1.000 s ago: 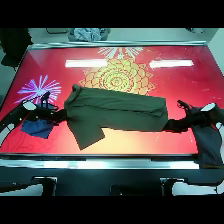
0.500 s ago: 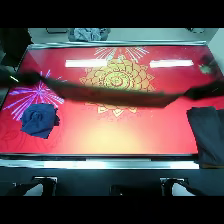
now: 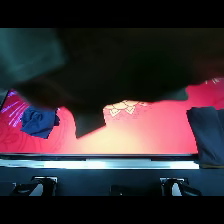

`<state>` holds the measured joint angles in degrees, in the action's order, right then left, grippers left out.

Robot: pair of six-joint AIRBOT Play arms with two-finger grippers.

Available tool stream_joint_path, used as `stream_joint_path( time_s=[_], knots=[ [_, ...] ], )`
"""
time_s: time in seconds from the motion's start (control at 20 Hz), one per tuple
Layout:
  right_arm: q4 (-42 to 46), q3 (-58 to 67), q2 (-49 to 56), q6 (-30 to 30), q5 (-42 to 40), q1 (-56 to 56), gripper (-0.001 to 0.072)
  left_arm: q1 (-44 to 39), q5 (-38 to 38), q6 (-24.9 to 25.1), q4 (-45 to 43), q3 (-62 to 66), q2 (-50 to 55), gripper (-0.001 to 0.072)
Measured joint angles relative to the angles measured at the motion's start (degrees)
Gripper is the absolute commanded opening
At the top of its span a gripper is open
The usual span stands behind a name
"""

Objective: Fold the shirts.

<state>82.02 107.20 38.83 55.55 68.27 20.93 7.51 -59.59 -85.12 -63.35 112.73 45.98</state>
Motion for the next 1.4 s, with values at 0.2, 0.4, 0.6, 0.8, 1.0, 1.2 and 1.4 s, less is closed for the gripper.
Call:
stream_joint_path(
  time_s=[0.2, 0.4, 0.6, 0.8, 1.0, 1.2, 1.4],
  knots=[
    [1.9, 0.6, -0.9, 0.5, 3.6, -0.1, 0.0046, 0.0, -1.7, -1.6, 0.0, 1.0, -0.7, 0.0032],
    [2.5, 0.5, 6.8, 0.6, 14.7, -0.1, 0.0046, 0.0, -8.5, -2.1, 0.2, 1.0, 4.1, 0.0033],
    [2.5, -2.6, 22.2, -0.6, 23.0, -0.5, 0.0046, -0.8, -15.2, 0.6, 0.2, -3.1, 15.7, 0.0033],
    [3.8, -6.1, 40.8, -1.2, 22.1, -4.5, 0.0047, -3.1, -16.2, 4.3, -0.7, -10.6, 31.2, 0.0033],
    [4.3, -7.1, 54.1, 2.1, 10.9, -8.9, 0.0048, -5.0, -10.1, 6.3, -0.7, -13.6, 45.4, 0.0033],
    [4.1, -7.3, 60.2, 7.6, -5.7, -10.1, 0.0047, -5.6, 2.3, 6.8, 0.2, -14.3, 52.7, 0.0033],
    [3.9, -7.4, 63.1, 11.0, -17.1, -10.4, 0.0047, -5.8, 13.9, 4.9, 1.4, -14.4, 56.2, 0.0033]
  ],
)
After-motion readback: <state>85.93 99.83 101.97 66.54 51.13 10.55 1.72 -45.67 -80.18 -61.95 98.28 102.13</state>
